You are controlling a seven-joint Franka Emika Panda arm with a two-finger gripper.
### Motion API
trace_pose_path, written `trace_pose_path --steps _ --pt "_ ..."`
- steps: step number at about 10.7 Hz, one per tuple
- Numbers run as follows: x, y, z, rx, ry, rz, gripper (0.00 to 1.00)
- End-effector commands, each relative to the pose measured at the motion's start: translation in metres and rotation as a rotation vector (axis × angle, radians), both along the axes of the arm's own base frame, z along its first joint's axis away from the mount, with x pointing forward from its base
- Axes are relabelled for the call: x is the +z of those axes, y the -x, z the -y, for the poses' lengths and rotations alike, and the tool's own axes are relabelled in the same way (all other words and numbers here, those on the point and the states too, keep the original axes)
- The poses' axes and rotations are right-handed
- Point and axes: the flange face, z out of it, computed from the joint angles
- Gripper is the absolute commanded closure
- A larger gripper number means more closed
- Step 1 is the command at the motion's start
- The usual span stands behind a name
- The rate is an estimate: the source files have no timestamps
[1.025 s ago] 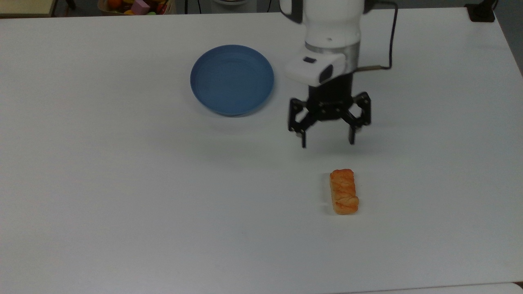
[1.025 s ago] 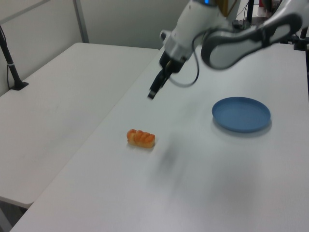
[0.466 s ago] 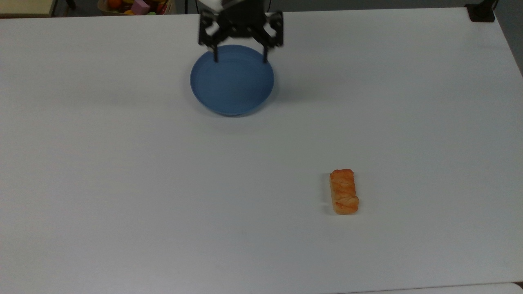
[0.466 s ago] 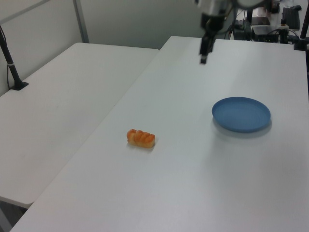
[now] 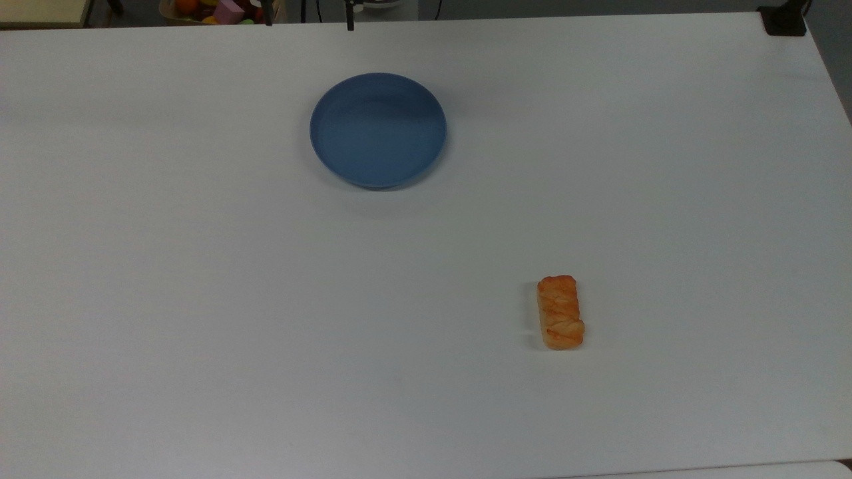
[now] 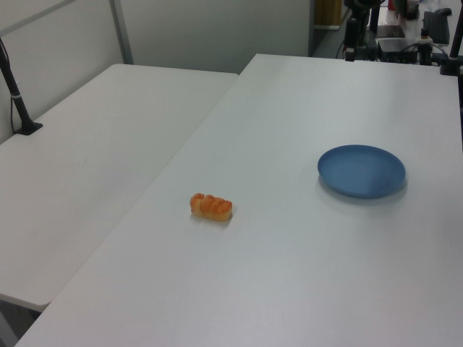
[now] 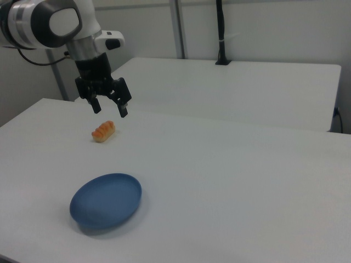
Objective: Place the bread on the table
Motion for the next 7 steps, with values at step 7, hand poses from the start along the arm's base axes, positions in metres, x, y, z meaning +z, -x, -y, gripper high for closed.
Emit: trace_pose_path --steps 7 --pt "-0.0014 0.0151 0.0104 -0.009 -0.005 -0.053 0.0"
